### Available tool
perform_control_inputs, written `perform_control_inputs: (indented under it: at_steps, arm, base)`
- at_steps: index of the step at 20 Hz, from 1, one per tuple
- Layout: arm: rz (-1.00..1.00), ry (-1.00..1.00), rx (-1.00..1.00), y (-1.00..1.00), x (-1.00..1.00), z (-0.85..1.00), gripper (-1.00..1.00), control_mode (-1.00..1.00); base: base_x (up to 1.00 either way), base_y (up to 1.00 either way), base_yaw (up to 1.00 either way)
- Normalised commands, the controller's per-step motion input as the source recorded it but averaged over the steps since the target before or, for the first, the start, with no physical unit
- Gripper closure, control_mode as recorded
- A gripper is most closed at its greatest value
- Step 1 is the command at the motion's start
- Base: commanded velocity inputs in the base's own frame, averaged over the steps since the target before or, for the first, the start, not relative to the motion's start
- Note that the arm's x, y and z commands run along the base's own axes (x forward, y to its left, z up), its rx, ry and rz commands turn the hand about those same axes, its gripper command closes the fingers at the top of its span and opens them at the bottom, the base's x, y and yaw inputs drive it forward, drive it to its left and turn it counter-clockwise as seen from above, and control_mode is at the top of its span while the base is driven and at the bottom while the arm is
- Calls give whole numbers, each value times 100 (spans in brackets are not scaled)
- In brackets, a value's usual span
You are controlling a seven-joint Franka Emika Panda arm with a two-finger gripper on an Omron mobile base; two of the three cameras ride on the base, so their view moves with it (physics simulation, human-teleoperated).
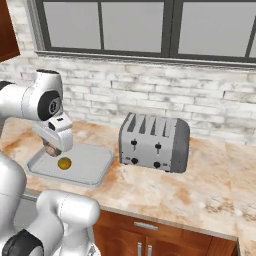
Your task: Pick the tangerine and orange from the fridge and place them inside the tupperware on the counter.
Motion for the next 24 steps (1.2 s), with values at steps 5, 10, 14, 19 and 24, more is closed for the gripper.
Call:
perform_control_inputs:
  at_steps: [5, 10, 14, 19, 24]
  arm:
    - [-24, 31, -18, 13, 47, -47, 100, -100]
    - [-17, 21, -1, 1, 44, -48, 100, -100]
    - [-10, 3, 0, 0, 35, -67, 100, -100]
    - [-5, 0, -1, 0, 15, -74, 100, -100]
    - [-6, -3, 0, 0, 37, -45, 100, -100]
  base:
    - [0, 0, 0]
    - [0, 0, 0]
    - [0, 0, 0]
    - [0, 0, 0]
    - [0, 0, 0]
